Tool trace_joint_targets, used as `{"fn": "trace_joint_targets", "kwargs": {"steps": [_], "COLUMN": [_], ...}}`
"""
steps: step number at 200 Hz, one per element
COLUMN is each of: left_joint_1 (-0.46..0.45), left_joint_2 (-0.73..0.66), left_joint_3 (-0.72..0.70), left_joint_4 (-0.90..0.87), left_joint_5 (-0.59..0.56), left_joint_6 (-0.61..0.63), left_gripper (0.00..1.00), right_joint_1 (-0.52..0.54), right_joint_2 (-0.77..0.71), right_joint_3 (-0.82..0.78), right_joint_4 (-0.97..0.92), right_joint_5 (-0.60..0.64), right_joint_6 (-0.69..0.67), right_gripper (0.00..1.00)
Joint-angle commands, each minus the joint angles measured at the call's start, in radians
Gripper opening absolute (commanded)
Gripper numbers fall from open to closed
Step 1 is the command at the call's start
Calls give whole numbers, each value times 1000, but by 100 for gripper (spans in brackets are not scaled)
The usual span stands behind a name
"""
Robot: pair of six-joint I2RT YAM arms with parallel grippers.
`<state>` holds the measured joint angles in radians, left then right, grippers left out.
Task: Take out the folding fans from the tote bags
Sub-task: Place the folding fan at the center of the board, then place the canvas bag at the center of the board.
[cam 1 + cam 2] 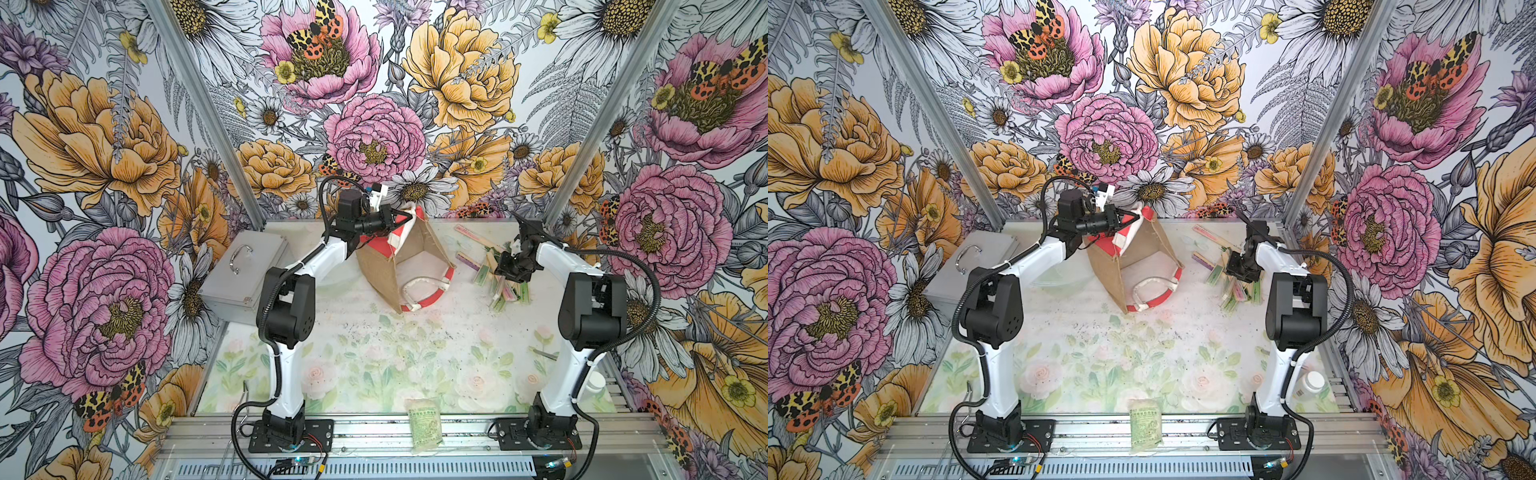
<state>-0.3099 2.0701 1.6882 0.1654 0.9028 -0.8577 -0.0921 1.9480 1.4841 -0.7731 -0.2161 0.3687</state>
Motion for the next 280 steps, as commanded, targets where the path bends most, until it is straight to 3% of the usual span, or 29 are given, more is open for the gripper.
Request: {"fn": "trace_joint_targets", "kwargs": {"steps": [1, 27, 60, 80, 92, 133, 173, 193, 234, 255, 280], "left_joint_1": [7, 16, 22, 27, 29, 25, 17, 10, -6, -8, -8], "left_joint_2": [-29, -8, 3, 10, 17, 23, 25, 22, 12, -3, -27], "left_joint_3": [-14, -33, -28, -27, -23, -14, -9, -1, -2, -17, -37], "left_joint_4": [98, 271, 345, 411, 434, 434, 434, 435, 435, 434, 435], "left_joint_5": [43, 61, 56, 52, 49, 30, 21, 22, 34, 39, 59], "left_joint_6": [-49, -194, -256, -324, -355, -368, -374, -375, -374, -368, -358], "left_gripper": [0, 0, 0, 0, 0, 0, 0, 0, 0, 0, 0], "right_joint_1": [-4, -4, 0, 25, 67, 269, 379, 434, 507, 529, 526], "right_joint_2": [-77, -181, -348, -455, -511, -549, -547, -510, -329, -228, -153], "right_joint_3": [16, -39, -169, -285, -352, -437, -638, -702, -700, -700, -749], "right_joint_4": [-5, 32, 140, 297, 393, 525, 910, 1029, 1275, 1402, 1633], "right_joint_5": [16, -62, -252, -442, -485, -308, -149, -18, 61, 130, 164], "right_joint_6": [-3, -7, 6, 24, 32, 71, 293, 344, 393, 445, 507], "right_gripper": [53, 60, 69, 72, 76, 84, 84, 84, 81, 73, 40]}}
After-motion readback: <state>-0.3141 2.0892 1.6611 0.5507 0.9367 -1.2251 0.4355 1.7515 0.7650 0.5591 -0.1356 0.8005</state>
